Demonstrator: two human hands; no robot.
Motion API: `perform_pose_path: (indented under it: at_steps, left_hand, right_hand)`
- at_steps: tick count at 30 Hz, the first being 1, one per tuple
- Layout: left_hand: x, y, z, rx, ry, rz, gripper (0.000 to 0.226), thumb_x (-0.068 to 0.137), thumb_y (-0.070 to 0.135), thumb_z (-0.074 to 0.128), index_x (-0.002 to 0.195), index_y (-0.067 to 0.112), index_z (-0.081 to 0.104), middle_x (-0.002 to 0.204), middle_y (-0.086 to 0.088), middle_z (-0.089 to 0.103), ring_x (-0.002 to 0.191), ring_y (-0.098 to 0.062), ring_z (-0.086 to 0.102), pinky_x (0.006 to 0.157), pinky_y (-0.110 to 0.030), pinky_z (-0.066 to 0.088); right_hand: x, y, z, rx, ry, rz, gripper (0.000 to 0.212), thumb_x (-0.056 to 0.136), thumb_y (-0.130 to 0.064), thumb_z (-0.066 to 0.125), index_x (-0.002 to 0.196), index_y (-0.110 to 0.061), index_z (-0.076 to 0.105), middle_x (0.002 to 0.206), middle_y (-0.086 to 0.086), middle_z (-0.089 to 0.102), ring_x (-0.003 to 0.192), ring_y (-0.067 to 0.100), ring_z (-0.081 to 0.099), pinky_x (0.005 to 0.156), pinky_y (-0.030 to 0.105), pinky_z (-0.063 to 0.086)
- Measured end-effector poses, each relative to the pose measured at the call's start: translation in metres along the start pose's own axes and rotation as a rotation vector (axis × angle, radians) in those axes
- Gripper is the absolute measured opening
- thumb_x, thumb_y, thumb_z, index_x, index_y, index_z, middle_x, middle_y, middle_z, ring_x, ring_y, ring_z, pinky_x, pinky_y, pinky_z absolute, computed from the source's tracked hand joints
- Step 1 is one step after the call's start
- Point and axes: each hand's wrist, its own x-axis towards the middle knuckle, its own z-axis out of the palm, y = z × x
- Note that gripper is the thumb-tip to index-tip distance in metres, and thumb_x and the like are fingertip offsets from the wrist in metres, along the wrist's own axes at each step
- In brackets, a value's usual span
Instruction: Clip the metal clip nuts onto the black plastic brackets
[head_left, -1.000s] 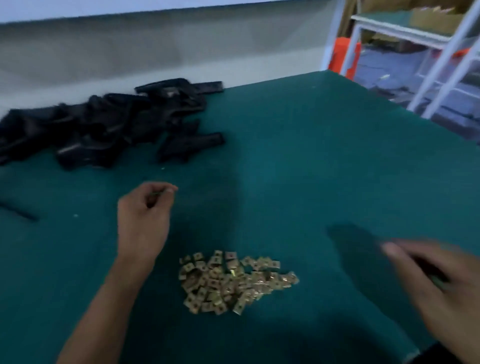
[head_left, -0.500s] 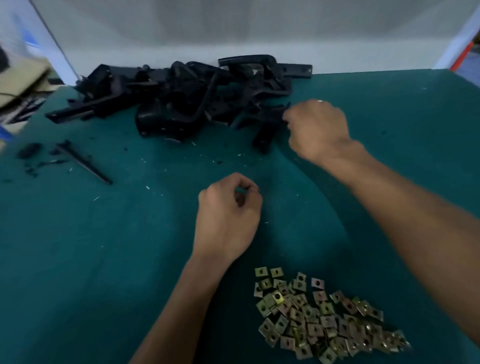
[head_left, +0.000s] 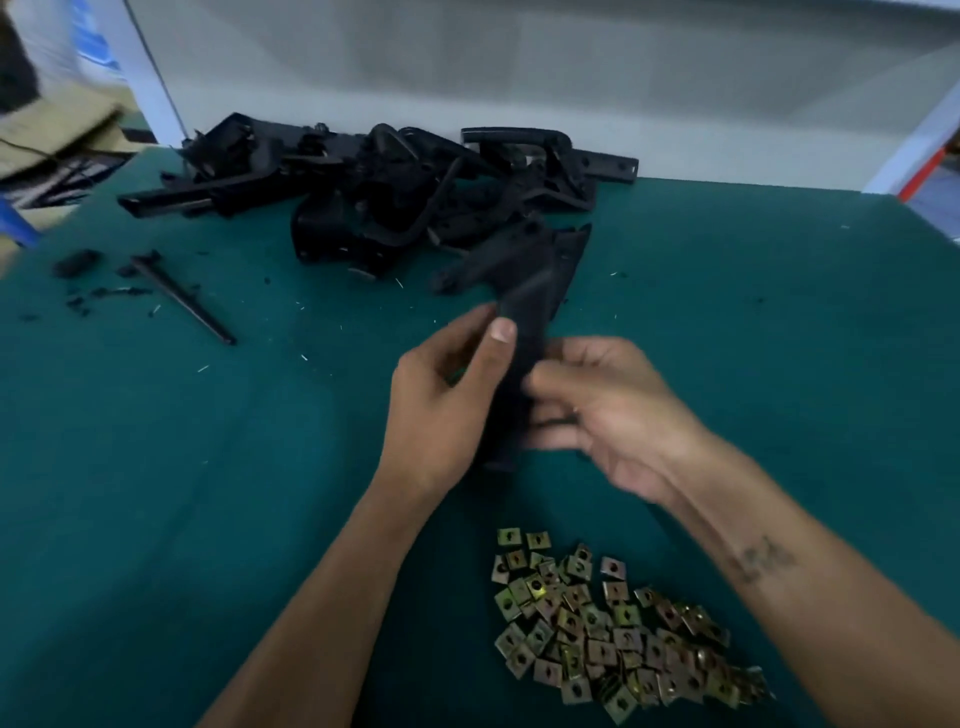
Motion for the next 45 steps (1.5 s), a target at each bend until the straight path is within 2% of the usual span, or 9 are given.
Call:
perform_pose_path:
  at_steps: [5,11,16,22,25,27,32,38,45]
  left_hand:
    - [0.003,0.006,-0.002,-0.502,-0.131,-0.228,0.028,0.108,0.021,0.042,0.121,0.007,0.062,0.113,-0.012,0.075,0.097,-0.028,0.074,0.075,-0.031,0.06]
    - [0.003,0.003,-0.005,-0.279,-0.267,-0.259,0.037,0.108,0.025,0.042,0.105,-0.006,0.061,0.093,-0.001,0.076,0.048,-0.015,0.056,0.043,-0.023,0.042]
    - [-0.003,0.008,-0.004,-0.152,-0.515,-0.258,0.072,0.096,0.064,0.033,0.085,-0.002,0.061,0.063,-0.002,0.067,0.039,-0.016,0.051,0.041,-0.022,0.042]
    - [0.005,0.013,-0.021,0.13,-0.621,-0.063,0.046,0.101,0.044,0.04,0.101,0.005,0.064,0.082,-0.013,0.073,0.052,-0.029,0.064,0.048,-0.035,0.054]
    - [0.013,0.015,-0.03,0.456,-0.683,0.002,0.044,0.098,0.044,0.043,0.126,0.02,0.068,0.115,0.008,0.072,0.103,-0.006,0.068,0.092,-0.024,0.053]
    - [0.018,0.015,-0.031,0.671,-0.691,0.05,0.041,0.101,0.041,0.042,0.133,0.027,0.065,0.126,0.017,0.064,0.116,0.002,0.055,0.095,-0.008,0.041]
    - [0.023,0.013,-0.023,0.954,-0.593,0.067,0.02,0.104,0.026,0.05,0.112,0.021,0.068,0.101,0.002,0.065,0.095,-0.029,0.059,0.085,-0.044,0.049]
    - [0.018,0.009,-0.012,1.137,-0.481,0.127,0.021,0.104,0.034,0.046,0.105,0.038,0.067,0.105,0.014,0.06,0.104,-0.015,0.051,0.089,-0.041,0.027]
    - [-0.006,0.0,0.008,1.231,-0.167,0.297,0.029,0.1,0.031,0.038,0.073,0.022,0.042,0.073,0.008,0.048,0.08,-0.023,0.053,0.083,-0.043,0.023]
  right_hand:
    - [-0.031,0.015,0.017,-0.098,-0.131,0.021,0.013,0.098,-0.006,0.065,0.099,0.006,0.07,0.088,0.016,0.077,0.077,0.023,0.076,0.069,0.03,0.063]
    - [-0.079,0.031,-0.053,-0.458,0.159,-0.321,0.01,0.089,-0.023,0.073,0.092,-0.029,0.08,0.084,-0.003,0.077,0.076,0.012,0.071,0.07,0.024,0.056]
    - [-0.104,0.062,-0.073,-0.704,0.032,-0.338,0.027,0.084,-0.038,0.075,0.11,-0.036,0.078,0.104,-0.012,0.066,0.099,0.013,0.063,0.08,0.019,0.048]
    - [-0.092,0.059,-0.063,-0.904,-0.035,-0.371,0.011,0.091,-0.031,0.075,0.1,-0.037,0.075,0.102,-0.02,0.057,0.103,0.008,0.059,0.084,0.033,0.049]
    - [-0.092,0.062,-0.067,-0.974,-0.056,-0.392,0.012,0.093,-0.029,0.072,0.094,-0.037,0.064,0.099,-0.02,0.056,0.093,0.005,0.057,0.074,0.027,0.044]
    - [-0.091,0.066,-0.07,-0.905,-0.021,-0.381,0.017,0.093,-0.023,0.073,0.089,-0.035,0.061,0.09,-0.014,0.059,0.082,0.011,0.057,0.067,0.028,0.043]
    - [-0.079,0.066,-0.074,-0.344,0.137,-0.464,0.007,0.091,-0.015,0.069,0.092,-0.009,0.066,0.086,0.006,0.075,0.081,0.018,0.071,0.071,0.024,0.055]
    - [-0.034,0.058,-0.061,0.065,0.28,-0.487,0.01,0.093,0.0,0.068,0.094,-0.01,0.069,0.084,0.008,0.075,0.079,0.02,0.071,0.074,0.026,0.056]
    - [-0.012,0.052,-0.055,0.091,0.199,-0.375,0.03,0.096,0.006,0.061,0.092,-0.017,0.079,0.078,0.002,0.07,0.07,0.013,0.061,0.067,0.024,0.05]
